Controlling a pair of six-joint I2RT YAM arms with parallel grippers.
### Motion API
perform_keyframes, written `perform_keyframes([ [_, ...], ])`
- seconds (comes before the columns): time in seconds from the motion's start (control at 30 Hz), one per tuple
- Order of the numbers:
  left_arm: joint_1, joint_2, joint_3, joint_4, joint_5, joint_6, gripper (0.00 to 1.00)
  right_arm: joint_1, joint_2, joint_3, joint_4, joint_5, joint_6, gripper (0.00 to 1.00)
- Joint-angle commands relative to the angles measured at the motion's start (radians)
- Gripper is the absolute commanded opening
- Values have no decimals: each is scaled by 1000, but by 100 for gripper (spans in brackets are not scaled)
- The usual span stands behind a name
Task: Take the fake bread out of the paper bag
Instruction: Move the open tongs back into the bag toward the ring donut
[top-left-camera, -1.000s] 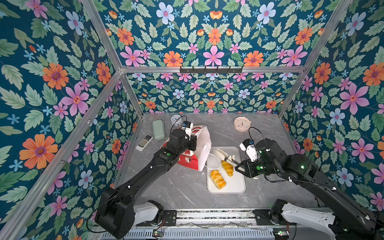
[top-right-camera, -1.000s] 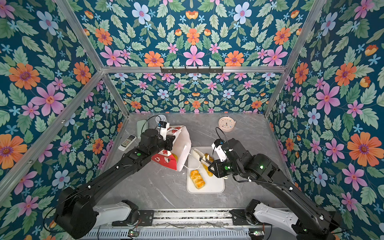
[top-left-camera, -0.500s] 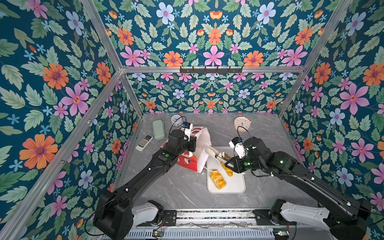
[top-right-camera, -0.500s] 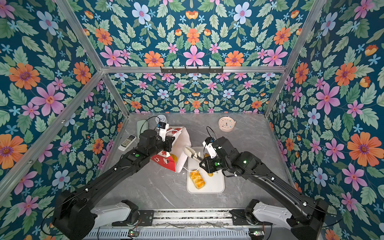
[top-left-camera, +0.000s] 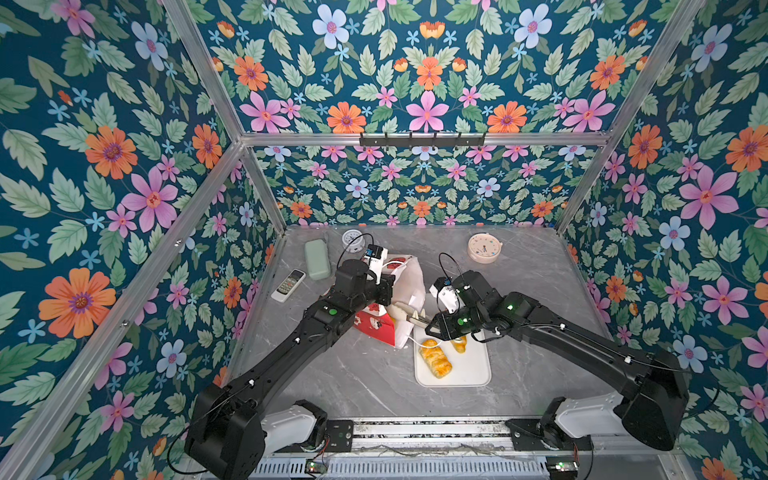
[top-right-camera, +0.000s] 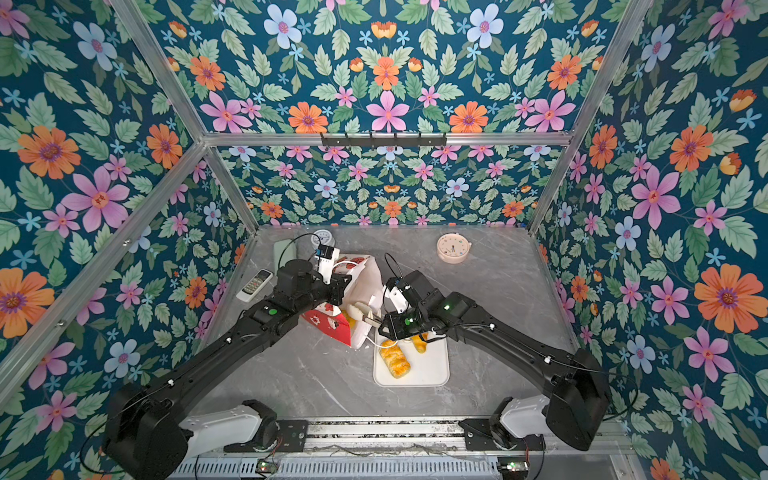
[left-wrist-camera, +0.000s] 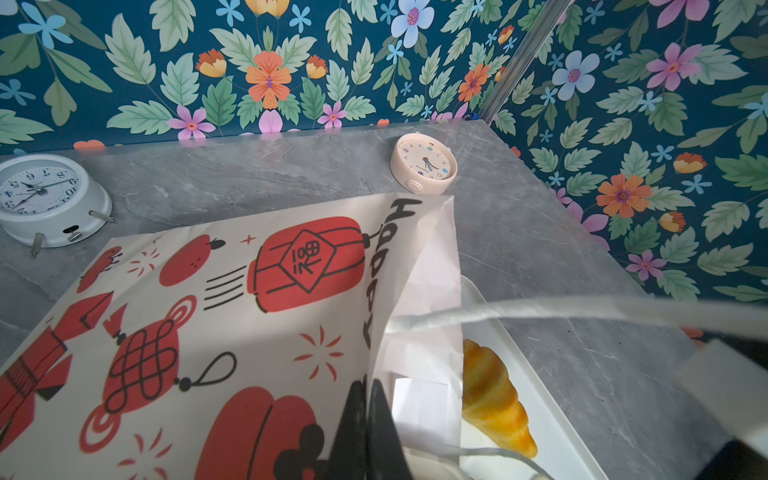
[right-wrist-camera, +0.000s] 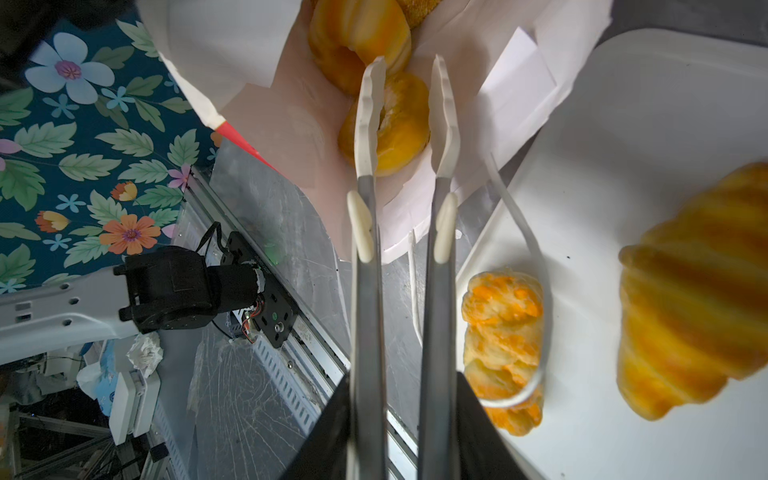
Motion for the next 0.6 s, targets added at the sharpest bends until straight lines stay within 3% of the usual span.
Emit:
perform_keyframes([
  [0.0,0,4,13,1,17,17,0,2,16,9,46,-25,-31,35],
  [0.57,0,7,-1,-4,9,22,0,2,65,58,-74,-30,-44,39],
])
